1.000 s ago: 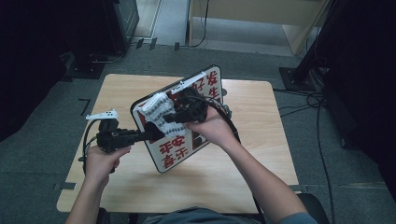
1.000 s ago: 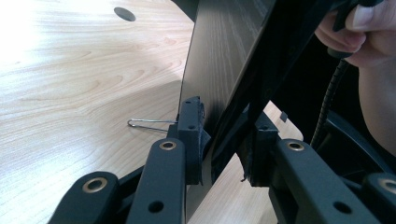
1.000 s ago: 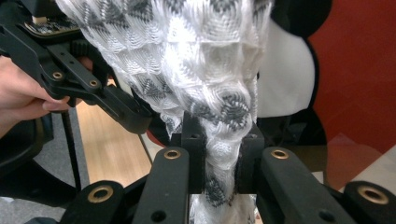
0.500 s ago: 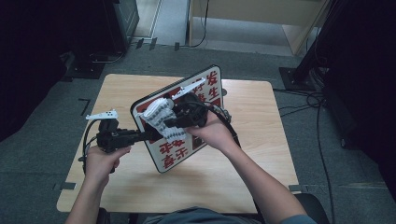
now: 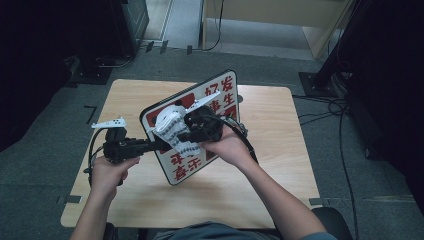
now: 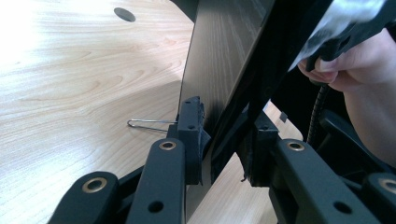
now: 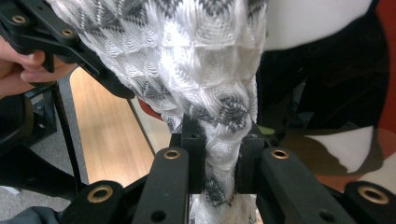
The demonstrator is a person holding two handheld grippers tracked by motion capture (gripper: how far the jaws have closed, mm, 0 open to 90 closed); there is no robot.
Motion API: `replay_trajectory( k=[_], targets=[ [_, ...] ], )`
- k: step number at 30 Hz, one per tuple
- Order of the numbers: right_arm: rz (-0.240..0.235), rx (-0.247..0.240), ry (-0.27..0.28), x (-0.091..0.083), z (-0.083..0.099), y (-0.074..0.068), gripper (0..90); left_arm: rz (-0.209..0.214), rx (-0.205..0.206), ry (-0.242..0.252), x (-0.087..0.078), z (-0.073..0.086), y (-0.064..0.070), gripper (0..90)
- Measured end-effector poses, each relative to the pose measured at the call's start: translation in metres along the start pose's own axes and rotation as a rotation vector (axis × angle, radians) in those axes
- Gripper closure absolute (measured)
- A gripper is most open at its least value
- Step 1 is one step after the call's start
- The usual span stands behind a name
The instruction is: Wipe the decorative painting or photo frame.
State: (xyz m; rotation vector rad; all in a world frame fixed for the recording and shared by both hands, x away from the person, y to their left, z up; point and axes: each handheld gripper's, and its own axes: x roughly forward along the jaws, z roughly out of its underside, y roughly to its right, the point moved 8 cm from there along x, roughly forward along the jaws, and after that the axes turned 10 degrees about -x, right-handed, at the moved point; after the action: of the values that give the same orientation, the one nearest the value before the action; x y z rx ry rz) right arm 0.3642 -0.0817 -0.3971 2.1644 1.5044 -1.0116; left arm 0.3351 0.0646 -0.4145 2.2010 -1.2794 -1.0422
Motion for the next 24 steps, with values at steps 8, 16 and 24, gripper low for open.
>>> replay_trajectory(
  k=[8, 16, 24],
  targets=[
    [0.014, -0.007, -0.021, 0.008, 0.012, -0.001, 79.3, -0.001, 0.0, 0.002, 0.0, 0.0, 0.0, 73.4],
    [-0.002, 0.011, -0.025, 0.015, 0.023, -0.002, 79.3, 0.0, 0.0, 0.002, 0.0, 0.0, 0.0, 73.3],
    [-0.014, 0.013, -0.015, 0.022, 0.034, -0.004, 79.2, 0.002, -0.001, 0.001, 0.0, 0.0, 0.0, 73.1]
  ],
)
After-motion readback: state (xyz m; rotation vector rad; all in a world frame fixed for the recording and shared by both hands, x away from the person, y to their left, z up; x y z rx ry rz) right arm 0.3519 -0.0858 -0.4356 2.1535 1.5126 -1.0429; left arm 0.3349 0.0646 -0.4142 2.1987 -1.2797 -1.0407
